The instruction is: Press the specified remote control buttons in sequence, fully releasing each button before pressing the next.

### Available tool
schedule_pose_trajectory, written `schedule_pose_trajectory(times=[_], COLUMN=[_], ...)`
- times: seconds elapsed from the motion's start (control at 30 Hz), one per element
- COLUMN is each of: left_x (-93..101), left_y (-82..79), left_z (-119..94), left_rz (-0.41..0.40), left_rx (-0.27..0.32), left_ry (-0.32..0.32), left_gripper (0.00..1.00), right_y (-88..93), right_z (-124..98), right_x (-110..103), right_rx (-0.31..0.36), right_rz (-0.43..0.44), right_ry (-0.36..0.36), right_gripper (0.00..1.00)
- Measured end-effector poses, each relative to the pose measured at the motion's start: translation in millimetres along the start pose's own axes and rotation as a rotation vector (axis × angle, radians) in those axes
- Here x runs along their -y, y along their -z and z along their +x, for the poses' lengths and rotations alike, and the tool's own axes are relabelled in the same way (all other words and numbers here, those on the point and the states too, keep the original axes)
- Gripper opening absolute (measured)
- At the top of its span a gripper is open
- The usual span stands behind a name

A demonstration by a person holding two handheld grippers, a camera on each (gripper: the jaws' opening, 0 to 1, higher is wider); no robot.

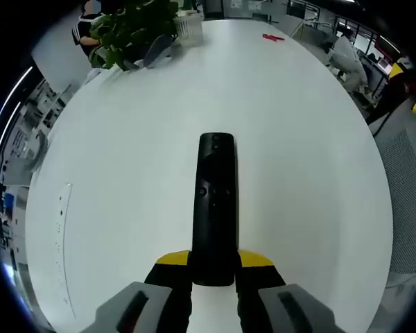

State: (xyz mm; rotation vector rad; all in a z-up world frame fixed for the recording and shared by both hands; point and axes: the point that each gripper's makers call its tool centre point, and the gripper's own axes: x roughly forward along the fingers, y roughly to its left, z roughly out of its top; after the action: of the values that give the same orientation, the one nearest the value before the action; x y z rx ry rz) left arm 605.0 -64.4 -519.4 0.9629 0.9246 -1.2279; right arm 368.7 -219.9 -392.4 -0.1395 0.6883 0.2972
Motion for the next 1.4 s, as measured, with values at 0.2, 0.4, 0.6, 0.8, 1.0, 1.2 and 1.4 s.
schedule_pose_trajectory(times=[0.2,0.4,0.6,0.8,1.0,1.2,1.4], left_x=[3.9,9.0,10.3,19.1,23.3,25.2,26.4], left_y=[2.3,2.8,3.1,2.3,0.9,0.3,-0.2], left_z=[-0.3,0.4,0.8,-0.9,-1.8,-1.9,-2.1], left_rz=[-0.003,-0.007,-0.020,-0.040,-0.006,0.024,0.053], left_rx=[-0.009,-0.006,0.011,0.029,0.020,-0.007,-0.032], left_ry=[0.000,0.004,0.012,0.021,0.033,0.042,0.062], left_gripper=[0.23,0.23,0.23,0.23,0.23,0.23,0.23], right_y=[-1.0,-1.0,-0.7,0.4,2.2,4.1,5.3], right_z=[-0.6,-0.9,-0.8,0.1,0.9,1.5,1.8], right_x=[0.2,0.2,-1.1,-2.5,-3.4,-5.4,-7.2], right_rx=[0.006,0.008,0.007,-0.003,-0.012,-0.024,-0.034], right_rz=[0.001,0.001,0.002,-0.002,-0.008,-0.015,-0.026], right_ry=[0.001,0.002,-0.004,-0.011,-0.016,-0.025,-0.032], right_gripper=[0.31,0.31,0.30,0.29,0.29,0.29,0.28])
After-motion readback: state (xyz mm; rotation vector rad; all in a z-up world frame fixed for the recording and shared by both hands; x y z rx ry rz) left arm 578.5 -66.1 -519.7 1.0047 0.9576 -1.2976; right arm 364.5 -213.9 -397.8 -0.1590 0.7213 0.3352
